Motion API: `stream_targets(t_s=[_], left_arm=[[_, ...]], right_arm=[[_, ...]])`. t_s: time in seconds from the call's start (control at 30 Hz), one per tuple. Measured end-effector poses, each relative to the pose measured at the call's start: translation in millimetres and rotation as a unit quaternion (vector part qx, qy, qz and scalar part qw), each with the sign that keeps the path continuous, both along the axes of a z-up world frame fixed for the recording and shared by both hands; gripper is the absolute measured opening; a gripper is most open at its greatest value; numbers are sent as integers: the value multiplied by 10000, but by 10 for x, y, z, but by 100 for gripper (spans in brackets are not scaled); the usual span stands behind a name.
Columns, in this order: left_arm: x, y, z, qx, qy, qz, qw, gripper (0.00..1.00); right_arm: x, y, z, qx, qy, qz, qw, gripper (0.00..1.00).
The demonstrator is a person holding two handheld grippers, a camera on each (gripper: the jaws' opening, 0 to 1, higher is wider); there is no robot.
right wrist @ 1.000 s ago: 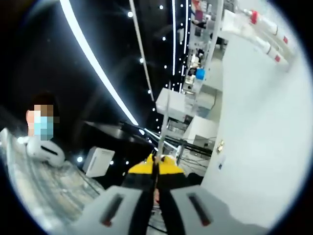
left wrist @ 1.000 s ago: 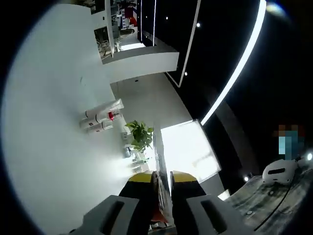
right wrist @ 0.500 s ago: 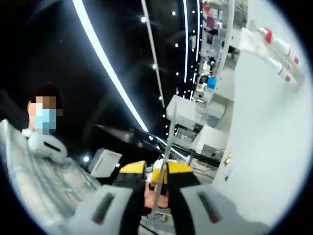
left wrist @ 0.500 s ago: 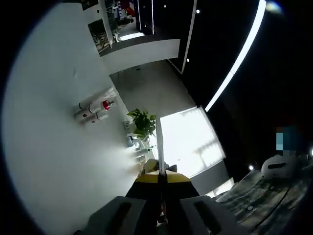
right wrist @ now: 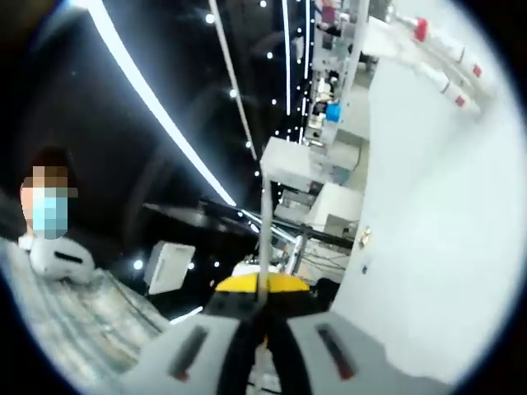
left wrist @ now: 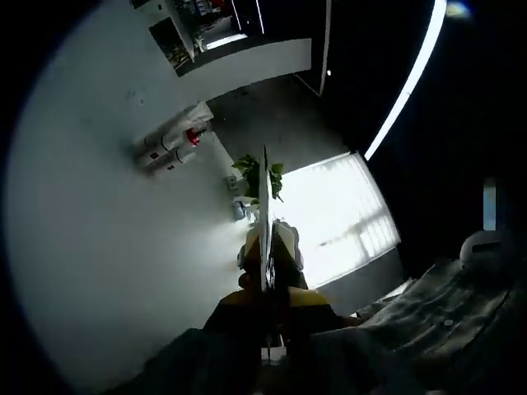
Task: Arrange the skincare products in the storage area until every visible bottle or jar stands upright without overlapping.
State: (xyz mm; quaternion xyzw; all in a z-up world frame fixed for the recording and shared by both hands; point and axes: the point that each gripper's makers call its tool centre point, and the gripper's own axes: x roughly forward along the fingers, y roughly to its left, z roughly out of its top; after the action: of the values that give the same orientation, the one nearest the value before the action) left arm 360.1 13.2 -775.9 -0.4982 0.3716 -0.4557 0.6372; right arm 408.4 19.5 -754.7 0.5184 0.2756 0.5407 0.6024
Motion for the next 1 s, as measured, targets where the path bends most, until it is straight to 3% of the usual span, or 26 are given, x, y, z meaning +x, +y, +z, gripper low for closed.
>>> stream_targets(t_s=[0.03,0.13,0.23,0.27,0.33,0.37,0.43,0.5,0.57,0.63,0.73,0.77,0.83,1.0], left_arm=[[-1,2,-13,-50,83,51,9999,3],[-55,-12,27,-119,-107,5,9999,2],[-110,-27,42,-137,-43,-112,9998,1],[-136,-27,31,-92,-13,-156,9998,1],[-179,-33,41,-33,-26,-195,9998,1],[-188,-33,48,-27,-26,-192,9998,1],[-175,-34,30,-19,-3,-156,9999,2],[-159,-38,15,-31,-5,-128,9999,2],[-121,-44,29,10,-71,-77,9999,2],[-68,-30,68,-3,-163,53,9999,2],[51,38,129,-137,-174,462,9987,1],[77,75,140,-186,-224,570,9980,1],[120,135,143,-186,-242,769,9966,1],[188,319,111,-113,-271,1223,9921,1]], right_arm=[[11,-3,-1,-2,15,-17,10000,1],[-23,-8,8,-23,-119,119,9999,2],[41,-73,80,191,-139,90,9997,14],[121,-115,83,234,-20,-18,9997,13],[148,-150,82,238,69,77,9997,2],[100,-148,90,259,142,277,9992,1],[133,-121,38,8,46,183,9998,1],[138,-132,50,165,298,274,9990,1],[176,-145,31,159,316,180,9992,1],[240,-152,78,269,98,-76,9996,3],[212,-62,43,187,95,-22,9998,27],[115,-8,2,116,142,277,9994,28],[-14,58,7,179,96,610,9979,16],[-109,209,-69,145,247,797,9964,20]])
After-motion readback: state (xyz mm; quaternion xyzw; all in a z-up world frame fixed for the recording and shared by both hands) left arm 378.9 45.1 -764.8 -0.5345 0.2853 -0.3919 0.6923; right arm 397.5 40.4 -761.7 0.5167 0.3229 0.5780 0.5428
